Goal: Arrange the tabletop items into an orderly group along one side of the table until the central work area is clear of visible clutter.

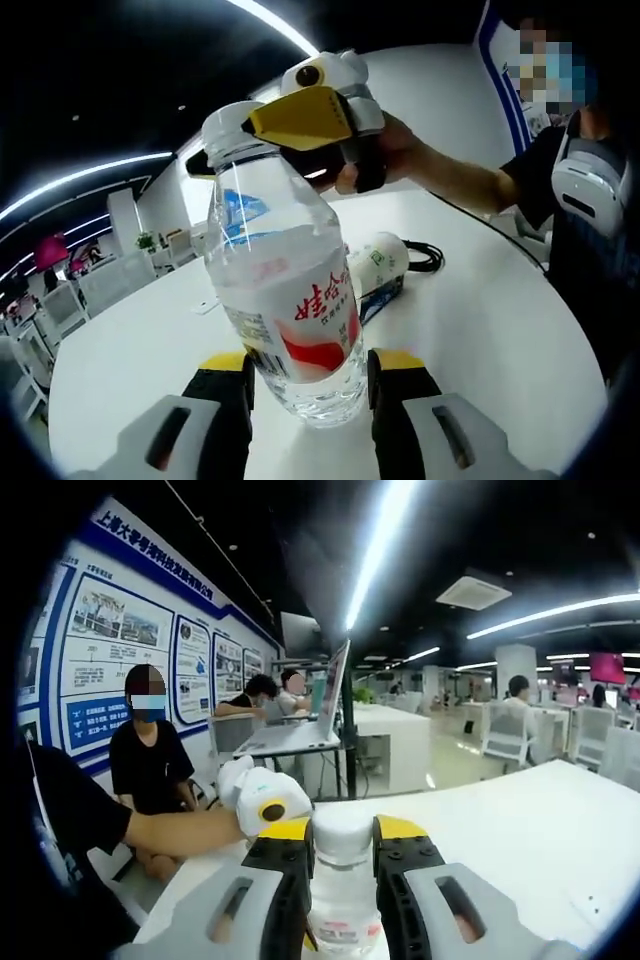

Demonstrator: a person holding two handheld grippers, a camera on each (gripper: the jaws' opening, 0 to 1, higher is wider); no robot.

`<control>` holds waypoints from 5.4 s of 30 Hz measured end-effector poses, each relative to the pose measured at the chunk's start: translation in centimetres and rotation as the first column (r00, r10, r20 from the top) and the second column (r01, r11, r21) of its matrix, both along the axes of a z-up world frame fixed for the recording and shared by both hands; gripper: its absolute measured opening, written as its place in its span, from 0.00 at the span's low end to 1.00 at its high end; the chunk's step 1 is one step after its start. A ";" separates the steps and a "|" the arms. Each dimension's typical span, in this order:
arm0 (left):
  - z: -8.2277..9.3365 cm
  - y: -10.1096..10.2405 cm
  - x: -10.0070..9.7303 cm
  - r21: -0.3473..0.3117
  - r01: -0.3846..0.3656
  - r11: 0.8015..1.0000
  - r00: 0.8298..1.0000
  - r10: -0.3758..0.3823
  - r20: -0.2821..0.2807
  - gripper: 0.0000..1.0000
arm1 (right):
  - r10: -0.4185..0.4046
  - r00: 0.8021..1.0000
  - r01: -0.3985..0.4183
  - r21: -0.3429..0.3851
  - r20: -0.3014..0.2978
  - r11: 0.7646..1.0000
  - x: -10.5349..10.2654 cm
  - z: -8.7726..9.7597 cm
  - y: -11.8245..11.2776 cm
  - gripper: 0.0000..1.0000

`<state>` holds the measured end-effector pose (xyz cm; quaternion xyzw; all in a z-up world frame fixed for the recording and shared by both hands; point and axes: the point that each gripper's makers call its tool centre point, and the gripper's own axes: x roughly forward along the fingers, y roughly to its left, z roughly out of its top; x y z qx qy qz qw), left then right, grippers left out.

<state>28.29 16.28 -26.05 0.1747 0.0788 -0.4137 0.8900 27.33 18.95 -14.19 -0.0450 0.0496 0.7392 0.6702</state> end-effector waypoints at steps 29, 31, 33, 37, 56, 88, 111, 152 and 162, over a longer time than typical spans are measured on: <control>-2.3 2.5 0.4 0.018 -0.074 0.997 0.997 0.074 -0.022 0.43 | 0.068 0.998 -0.068 -0.017 0.000 0.998 -0.1 -2.3 2.2 0.20; -2.3 2.5 0.4 0.018 -0.073 0.997 0.997 0.074 -0.021 0.43 | 0.068 0.998 -0.068 -0.015 -0.004 0.998 -0.1 -2.3 2.2 0.20; -2.4 2.5 0.4 0.019 -0.073 0.997 0.997 0.073 -0.021 0.43 | 0.069 0.998 -0.069 -0.018 -0.004 0.997 -0.3 -2.4 2.1 0.20; -2.4 2.5 0.4 0.021 -0.071 0.997 0.997 0.072 -0.021 0.43 | 0.069 0.998 -0.069 -0.019 -0.005 0.997 -0.7 -2.6 1.8 0.21; -2.6 2.8 -0.7 0.048 -0.109 0.993 0.993 0.111 -0.030 0.51 | 0.003 1.000 -0.002 -0.039 0.027 0.999 -1.0 -2.4 0.9 0.42; -0.7 3.5 -6.9 0.023 -0.232 0.972 0.970 0.233 -0.065 0.90 | -0.050 0.985 0.055 -0.022 0.163 0.998 -4.6 -0.6 -1.7 0.86; 0.2 1.7 -8.3 0.000 -0.240 0.971 0.965 0.239 -0.109 1.00 | -0.090 0.985 0.098 -0.048 0.150 0.994 -5.1 -0.9 -3.8 1.00; 1.0 -4.5 -10.4 -0.021 -0.195 0.980 0.975 0.192 -0.110 1.00 | -0.181 0.975 0.186 -0.030 0.127 0.982 -3.9 -2.1 -12.4 0.91; 0.8 -5.3 -10.3 -0.021 -0.190 0.982 0.976 0.187 -0.112 1.00 | -0.207 0.971 0.213 -0.040 0.122 0.976 -3.2 -3.2 -14.6 0.87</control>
